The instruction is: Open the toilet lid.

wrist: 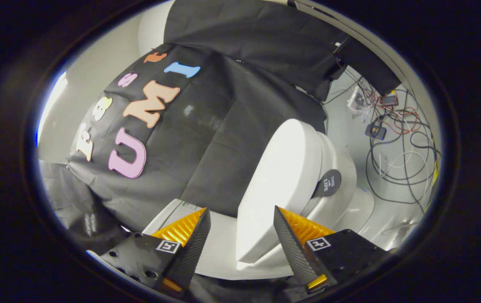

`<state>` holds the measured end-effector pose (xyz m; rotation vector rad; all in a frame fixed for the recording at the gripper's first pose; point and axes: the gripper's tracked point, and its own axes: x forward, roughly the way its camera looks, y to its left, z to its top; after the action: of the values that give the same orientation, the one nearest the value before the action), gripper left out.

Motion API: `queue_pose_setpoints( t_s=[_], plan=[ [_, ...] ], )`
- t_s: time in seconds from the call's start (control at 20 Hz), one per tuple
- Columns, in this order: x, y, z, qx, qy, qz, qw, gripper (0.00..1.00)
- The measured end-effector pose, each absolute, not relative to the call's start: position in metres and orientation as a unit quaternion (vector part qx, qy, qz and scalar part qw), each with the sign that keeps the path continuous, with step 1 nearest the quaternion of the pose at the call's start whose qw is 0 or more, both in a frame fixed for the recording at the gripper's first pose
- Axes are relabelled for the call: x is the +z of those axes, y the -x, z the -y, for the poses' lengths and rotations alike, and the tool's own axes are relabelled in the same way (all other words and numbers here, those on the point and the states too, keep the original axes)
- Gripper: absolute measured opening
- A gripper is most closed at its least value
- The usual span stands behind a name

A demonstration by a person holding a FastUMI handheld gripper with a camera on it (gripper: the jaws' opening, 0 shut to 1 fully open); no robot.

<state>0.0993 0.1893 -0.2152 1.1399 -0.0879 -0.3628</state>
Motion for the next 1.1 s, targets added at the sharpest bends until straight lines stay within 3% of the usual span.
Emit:
queue_pose_setpoints(
  t_s=[1.1],
  plan=[
    [-0.262, -0.108, -0.196, -0.19, -0.629, 0.032, 0.753, 0.93]
  ],
)
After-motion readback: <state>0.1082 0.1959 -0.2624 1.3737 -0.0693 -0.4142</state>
